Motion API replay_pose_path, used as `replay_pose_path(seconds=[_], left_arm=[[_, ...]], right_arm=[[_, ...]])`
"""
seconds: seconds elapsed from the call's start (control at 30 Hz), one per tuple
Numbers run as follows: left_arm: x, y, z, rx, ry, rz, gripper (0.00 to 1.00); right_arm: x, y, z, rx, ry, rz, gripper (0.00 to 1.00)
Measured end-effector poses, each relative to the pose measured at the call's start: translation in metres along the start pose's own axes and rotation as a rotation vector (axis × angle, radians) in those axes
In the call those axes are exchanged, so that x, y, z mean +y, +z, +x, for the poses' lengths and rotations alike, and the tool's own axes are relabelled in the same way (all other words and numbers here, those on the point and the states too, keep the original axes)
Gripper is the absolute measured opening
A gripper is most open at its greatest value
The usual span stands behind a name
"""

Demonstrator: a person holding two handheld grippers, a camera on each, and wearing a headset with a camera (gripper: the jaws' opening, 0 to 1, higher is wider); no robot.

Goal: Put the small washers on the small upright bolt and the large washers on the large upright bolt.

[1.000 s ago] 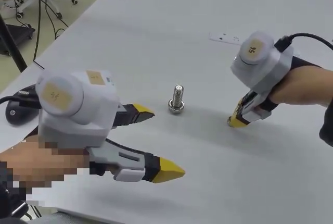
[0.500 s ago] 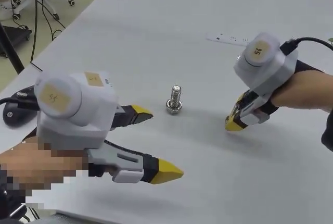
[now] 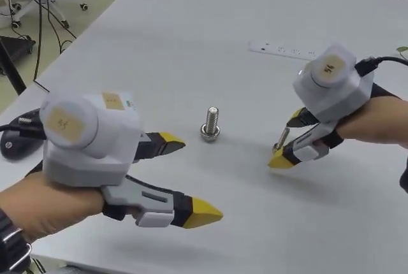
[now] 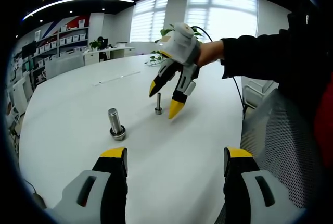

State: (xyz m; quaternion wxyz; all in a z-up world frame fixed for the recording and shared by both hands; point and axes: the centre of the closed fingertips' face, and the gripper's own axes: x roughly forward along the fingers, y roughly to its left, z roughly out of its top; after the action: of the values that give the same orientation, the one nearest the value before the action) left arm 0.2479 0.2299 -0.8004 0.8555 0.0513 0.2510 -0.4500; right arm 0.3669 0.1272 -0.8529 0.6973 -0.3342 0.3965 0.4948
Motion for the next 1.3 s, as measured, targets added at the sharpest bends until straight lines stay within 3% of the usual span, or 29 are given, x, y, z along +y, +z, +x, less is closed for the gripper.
replay_pose_path(seconds=[0.57,0.9,1.07,1.13,1.3], left_arm=[[0.0,0.0,-0.002,-0.008,-0.001,-0.001,0.75],[-0.001,0.0,-0.001,-0.009,-0.004,-0.001,0.75],[0.001,0.001,-0.001,-0.014,-0.002,-0.006,0.75],[0.001,0.001,-0.001,-0.014,-0.002,-0.006,0.75],[0.001,0.003,-0.002,-0.021,0.001,-0.009,0.75]], right_arm=[[0.002,0.011,-0.009,-0.164,-0.058,0.073,0.82],[0.008,0.01,-0.019,-0.203,-0.08,0.084,0.82],[0.014,0.013,-0.031,-0.242,-0.092,0.091,0.82],[0.009,0.013,-0.031,-0.261,-0.096,0.093,0.82],[0.025,0.014,-0.043,-0.302,-0.101,0.107,0.82]])
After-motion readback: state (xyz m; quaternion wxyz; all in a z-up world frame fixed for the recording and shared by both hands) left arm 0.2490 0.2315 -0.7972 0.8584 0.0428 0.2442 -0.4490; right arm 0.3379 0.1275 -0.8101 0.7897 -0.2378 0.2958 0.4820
